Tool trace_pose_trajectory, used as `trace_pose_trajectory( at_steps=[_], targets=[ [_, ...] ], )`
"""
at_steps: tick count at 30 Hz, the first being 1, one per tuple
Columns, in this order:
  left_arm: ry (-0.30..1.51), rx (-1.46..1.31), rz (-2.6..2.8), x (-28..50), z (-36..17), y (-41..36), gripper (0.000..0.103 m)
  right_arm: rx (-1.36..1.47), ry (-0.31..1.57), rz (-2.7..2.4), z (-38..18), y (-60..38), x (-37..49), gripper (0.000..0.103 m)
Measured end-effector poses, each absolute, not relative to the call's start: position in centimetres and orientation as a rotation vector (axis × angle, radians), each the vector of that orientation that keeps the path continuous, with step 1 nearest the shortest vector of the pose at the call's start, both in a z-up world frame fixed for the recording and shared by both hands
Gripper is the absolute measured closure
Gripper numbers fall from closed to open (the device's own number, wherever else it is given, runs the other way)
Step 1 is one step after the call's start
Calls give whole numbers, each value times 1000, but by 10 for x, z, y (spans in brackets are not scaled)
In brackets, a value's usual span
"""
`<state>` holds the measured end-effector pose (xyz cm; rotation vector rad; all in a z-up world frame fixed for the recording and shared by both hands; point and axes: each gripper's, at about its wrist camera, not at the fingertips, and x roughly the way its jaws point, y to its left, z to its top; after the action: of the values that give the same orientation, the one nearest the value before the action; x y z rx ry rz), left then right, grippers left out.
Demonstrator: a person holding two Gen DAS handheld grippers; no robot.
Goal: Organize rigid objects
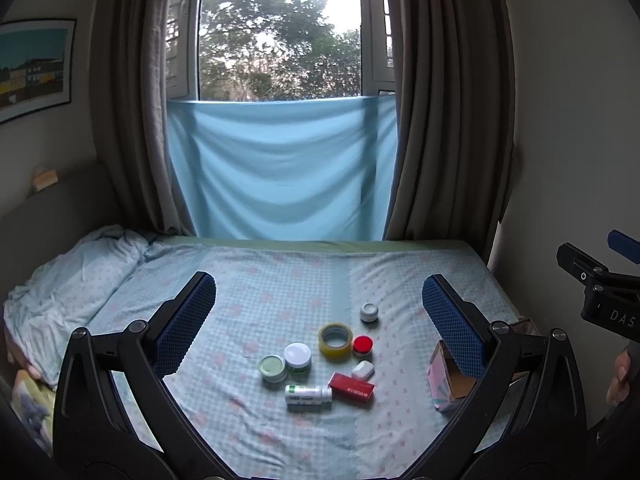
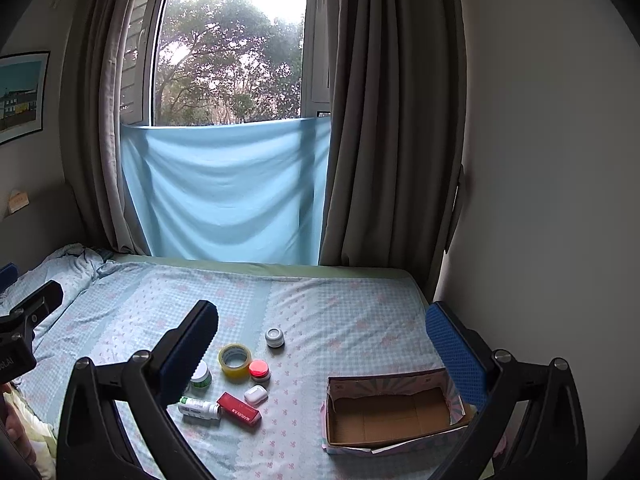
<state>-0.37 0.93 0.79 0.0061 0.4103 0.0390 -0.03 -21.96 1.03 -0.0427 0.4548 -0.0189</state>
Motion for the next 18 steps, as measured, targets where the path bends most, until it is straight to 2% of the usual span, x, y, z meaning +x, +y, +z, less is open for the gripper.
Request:
trace_pose_trajectory(
  at_steps=[18],
  targets=[
    [393, 8, 49, -8, 10, 9, 1, -41, 446, -10, 10, -219, 2, 0]
  ],
)
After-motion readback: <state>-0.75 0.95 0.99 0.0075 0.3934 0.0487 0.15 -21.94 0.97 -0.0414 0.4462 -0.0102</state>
